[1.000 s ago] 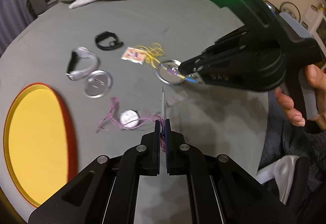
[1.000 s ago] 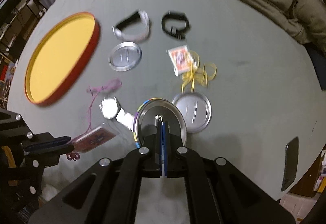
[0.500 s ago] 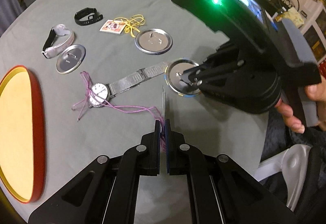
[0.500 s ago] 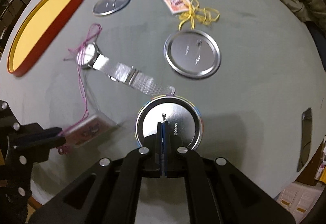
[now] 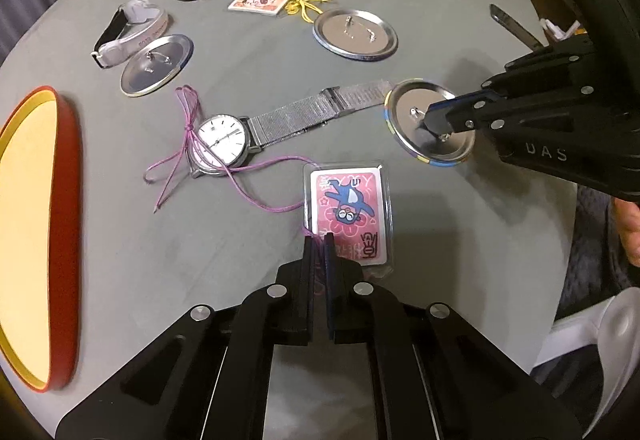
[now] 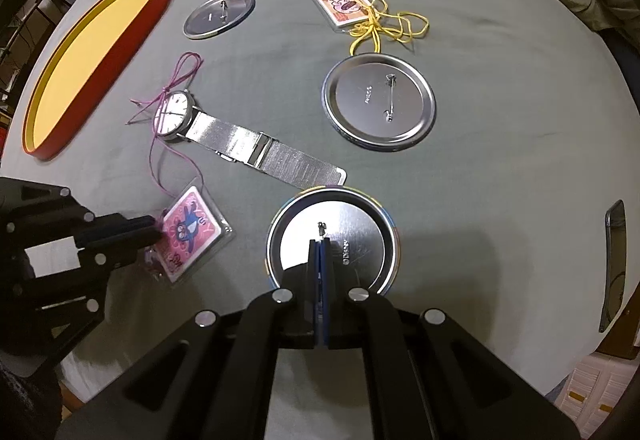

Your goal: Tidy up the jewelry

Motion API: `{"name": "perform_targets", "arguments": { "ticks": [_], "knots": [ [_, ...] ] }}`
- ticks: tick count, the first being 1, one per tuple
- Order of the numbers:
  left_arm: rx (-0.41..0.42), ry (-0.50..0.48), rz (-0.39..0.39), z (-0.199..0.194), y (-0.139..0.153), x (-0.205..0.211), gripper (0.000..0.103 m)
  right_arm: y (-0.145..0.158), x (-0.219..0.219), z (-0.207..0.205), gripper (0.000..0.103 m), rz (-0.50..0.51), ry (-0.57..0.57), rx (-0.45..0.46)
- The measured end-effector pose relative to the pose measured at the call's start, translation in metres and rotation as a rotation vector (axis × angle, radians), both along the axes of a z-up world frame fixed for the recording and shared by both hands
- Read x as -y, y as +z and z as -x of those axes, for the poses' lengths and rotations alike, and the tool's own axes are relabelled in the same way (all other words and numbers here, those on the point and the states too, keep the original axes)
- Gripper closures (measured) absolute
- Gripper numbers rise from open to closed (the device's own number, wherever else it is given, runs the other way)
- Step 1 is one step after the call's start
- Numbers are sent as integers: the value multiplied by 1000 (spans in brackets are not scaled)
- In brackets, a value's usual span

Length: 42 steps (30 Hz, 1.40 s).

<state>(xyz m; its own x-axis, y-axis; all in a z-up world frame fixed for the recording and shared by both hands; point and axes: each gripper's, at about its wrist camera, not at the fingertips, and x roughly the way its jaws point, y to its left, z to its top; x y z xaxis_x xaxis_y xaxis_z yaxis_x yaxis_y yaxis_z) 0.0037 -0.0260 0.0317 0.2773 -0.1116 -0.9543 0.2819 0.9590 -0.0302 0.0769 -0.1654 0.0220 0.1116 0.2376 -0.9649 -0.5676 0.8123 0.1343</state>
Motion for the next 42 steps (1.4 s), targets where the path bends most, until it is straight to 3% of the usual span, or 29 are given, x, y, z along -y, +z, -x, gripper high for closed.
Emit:
{"name": "perform_targets", "arguments": {
  "ticks": [5,6,7,9,12,13,15,16,17,22,29,35,39,40,42],
  "knots": [
    [42,-7,-32,4,2,2,94,0,0,-3,101,-4,-3,-1],
    [56,-1,-50,8,4,3,78,1,0,-2,101,-6,-4,0],
    [82,12,-82,7,5,4,46,1,1,-1,101,-7,-3,3],
    [115,11,-64,9,8,3,17,2,0,0,101,-4,0,11],
    [144,16,-73,10,13,3,17,3,-2,3,100,4,12,27],
    [160,26,-83,10,15,3,17,4,-3,5,94,1,17,29],
    [184,56,-94,9,19,1,15,7,-5,7,67,5,21,48],
    [196,70,-96,9,21,-1,12,9,-6,9,36,10,25,72],
    [215,94,-102,10,24,-2,11,13,-7,12,16,7,28,103],
    [263,214,-46,10,39,-18,8,25,-11,18,15,8,54,177],
    [267,505,139,17,29,-34,8,28,1,10,15,-27,27,234],
    [373,734,115,34,15,-47,8,19,3,-4,15,-109,12,205],
    [347,862,149,36,-5,-70,8,11,0,-5,15,-133,14,215],
    [353,870,174,36,-11,-74,5,8,0,-5,15,-139,15,223],
    [353,837,91,31,-12,-62,5,-4,-2,-7,15,-136,23,217]
  ]
}}
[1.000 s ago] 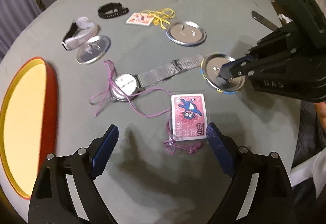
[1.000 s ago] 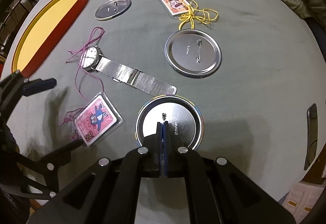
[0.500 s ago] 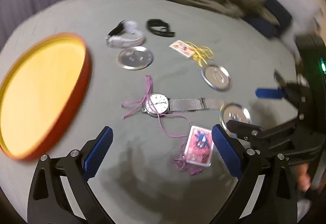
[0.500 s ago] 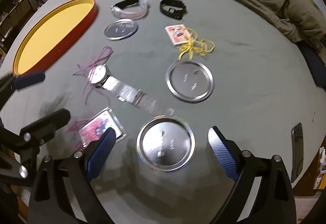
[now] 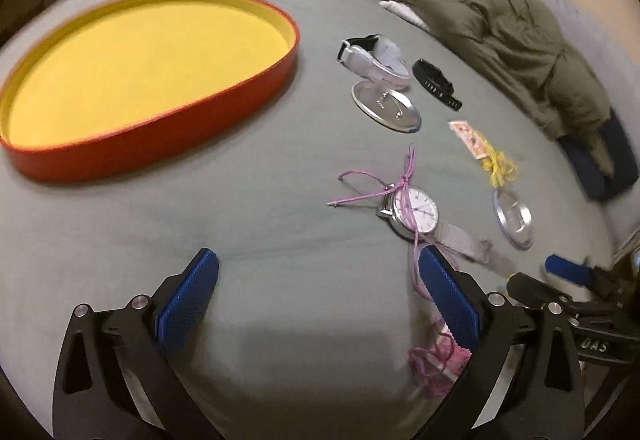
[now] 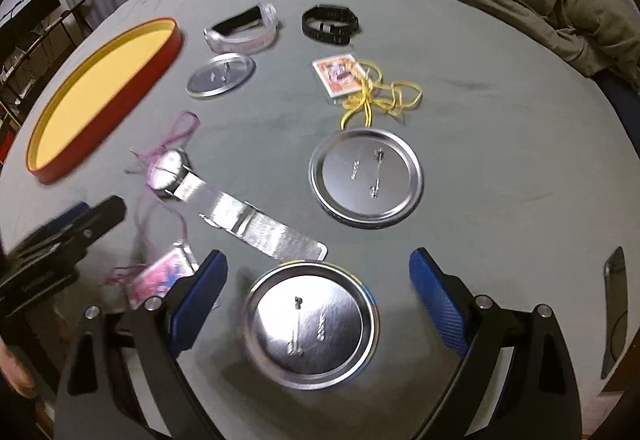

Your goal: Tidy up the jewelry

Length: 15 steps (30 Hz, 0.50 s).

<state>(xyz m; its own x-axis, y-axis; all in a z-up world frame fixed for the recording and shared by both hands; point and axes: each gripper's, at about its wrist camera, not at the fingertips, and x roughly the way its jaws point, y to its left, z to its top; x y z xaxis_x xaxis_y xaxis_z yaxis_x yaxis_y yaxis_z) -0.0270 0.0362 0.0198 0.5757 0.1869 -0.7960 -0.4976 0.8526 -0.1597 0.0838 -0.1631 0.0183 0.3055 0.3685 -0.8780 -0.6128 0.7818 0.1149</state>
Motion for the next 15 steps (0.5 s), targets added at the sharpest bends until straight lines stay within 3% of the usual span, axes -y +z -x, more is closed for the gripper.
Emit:
{"name": "perform_targets", "arguments": {
  "ticks": [3,4,6,15],
  "knots": [
    [-153,-54,-180,-18,-8,25,5,-17,0,3,10,-2,24,20],
    [-158,-55,-206,-19,-8,29,5,-17,1,6,10,-12,29,46],
    [-152,-45,-187,-17,-8,26,5,-18,4,14,9,-32,32,115],
    [-119,-54,-207,-9,-8,28,5,-20,12,20,8,-84,16,161]
  ]
}}
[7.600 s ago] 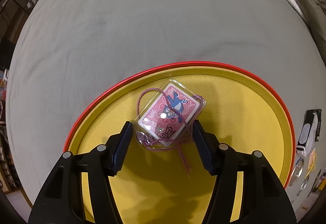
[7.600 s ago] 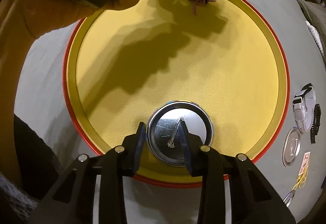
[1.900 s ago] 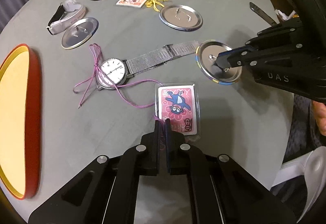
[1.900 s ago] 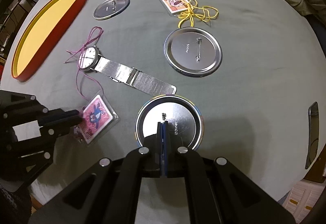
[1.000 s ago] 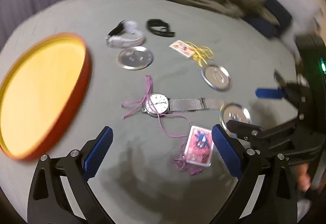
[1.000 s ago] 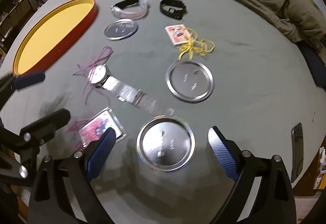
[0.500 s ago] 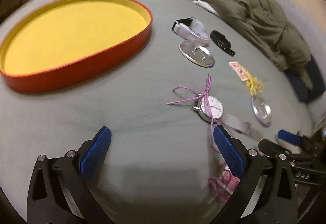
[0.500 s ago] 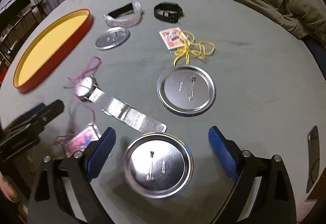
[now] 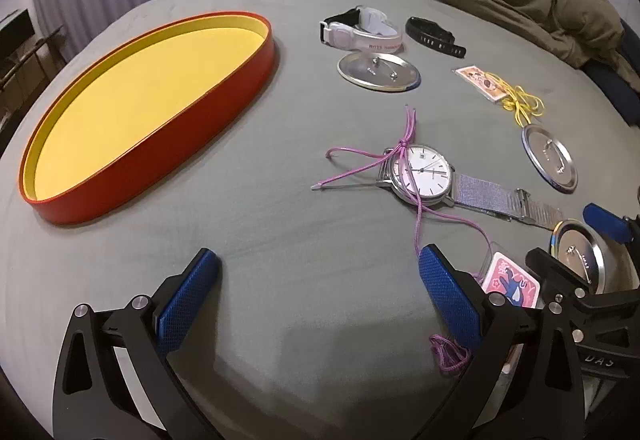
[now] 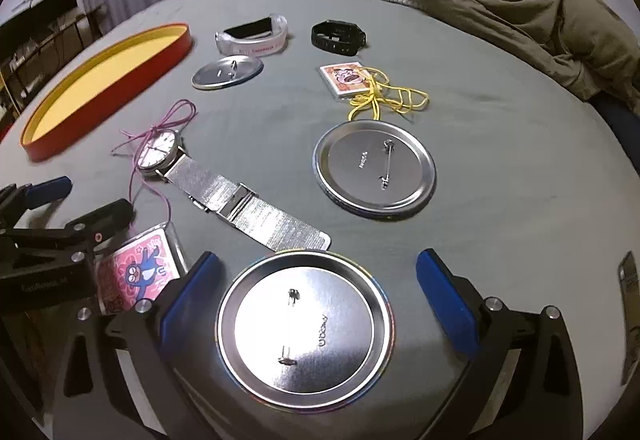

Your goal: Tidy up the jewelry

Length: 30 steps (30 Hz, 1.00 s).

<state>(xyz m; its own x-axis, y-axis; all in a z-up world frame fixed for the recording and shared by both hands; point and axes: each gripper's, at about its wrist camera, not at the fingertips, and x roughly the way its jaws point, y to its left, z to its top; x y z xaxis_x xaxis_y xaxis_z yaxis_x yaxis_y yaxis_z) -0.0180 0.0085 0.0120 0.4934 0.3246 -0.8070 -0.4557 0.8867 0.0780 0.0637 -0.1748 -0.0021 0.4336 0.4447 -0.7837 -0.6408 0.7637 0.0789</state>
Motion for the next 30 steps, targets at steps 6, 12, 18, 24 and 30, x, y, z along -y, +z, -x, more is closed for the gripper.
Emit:
{"name": "perform_targets", "arguments": {
  "ticks": [6,12,18,24,30],
  "knots": [
    [3,2,5,4,0,1,5,-1,1,-3,8,-3,0,-2],
    [3,3,5,3,0,2,5,-1,2,-4,8,-4,2,-5],
    [4,2,4,3,0,1,5,0,2,-3,8,-5,2,-5],
    [4,2,4,2,0,1,5,0,2,-3,8,-4,2,-4],
    [5,3,3,2,1,1,5,0,2,-3,8,-5,2,-5]
  ]
}}
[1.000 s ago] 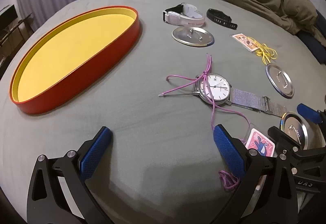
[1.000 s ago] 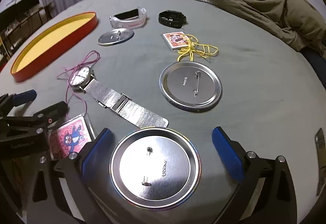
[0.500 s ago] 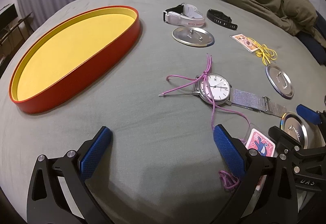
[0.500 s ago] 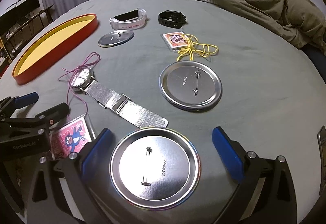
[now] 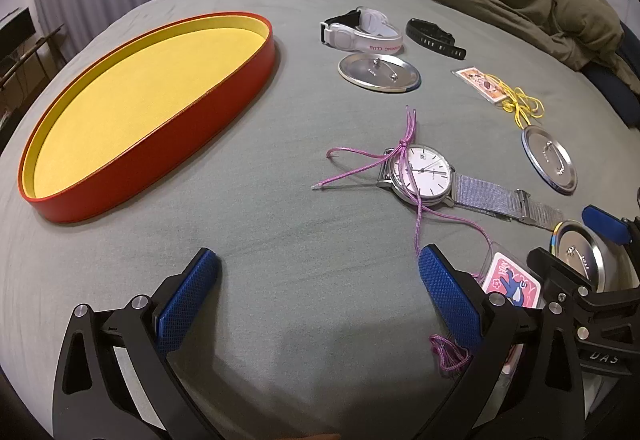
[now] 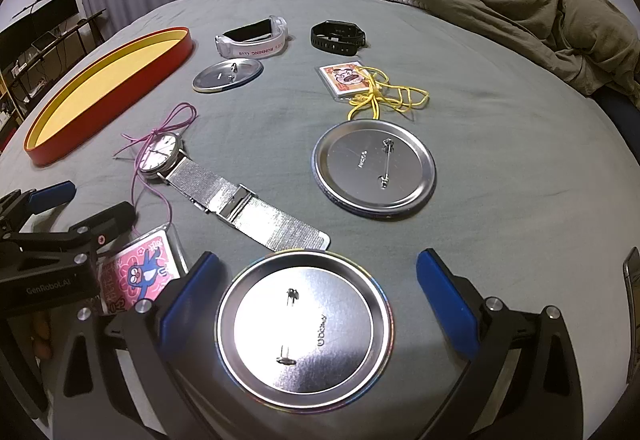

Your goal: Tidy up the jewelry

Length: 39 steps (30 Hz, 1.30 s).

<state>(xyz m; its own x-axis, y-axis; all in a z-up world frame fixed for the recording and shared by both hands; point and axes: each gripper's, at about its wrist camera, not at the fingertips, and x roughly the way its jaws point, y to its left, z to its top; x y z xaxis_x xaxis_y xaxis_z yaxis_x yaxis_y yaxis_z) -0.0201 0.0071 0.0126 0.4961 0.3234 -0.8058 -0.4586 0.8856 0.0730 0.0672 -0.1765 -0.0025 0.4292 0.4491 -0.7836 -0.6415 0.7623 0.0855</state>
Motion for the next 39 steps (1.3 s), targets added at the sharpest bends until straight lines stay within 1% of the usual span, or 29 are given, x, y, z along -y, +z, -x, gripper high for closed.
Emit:
{"name": "perform_targets", "arguments": {
  "ticks": [39],
  "knots": [
    [1,8,-3,-4,-1,4,5,0,0,0,8,0,0,0]
  ]
}}
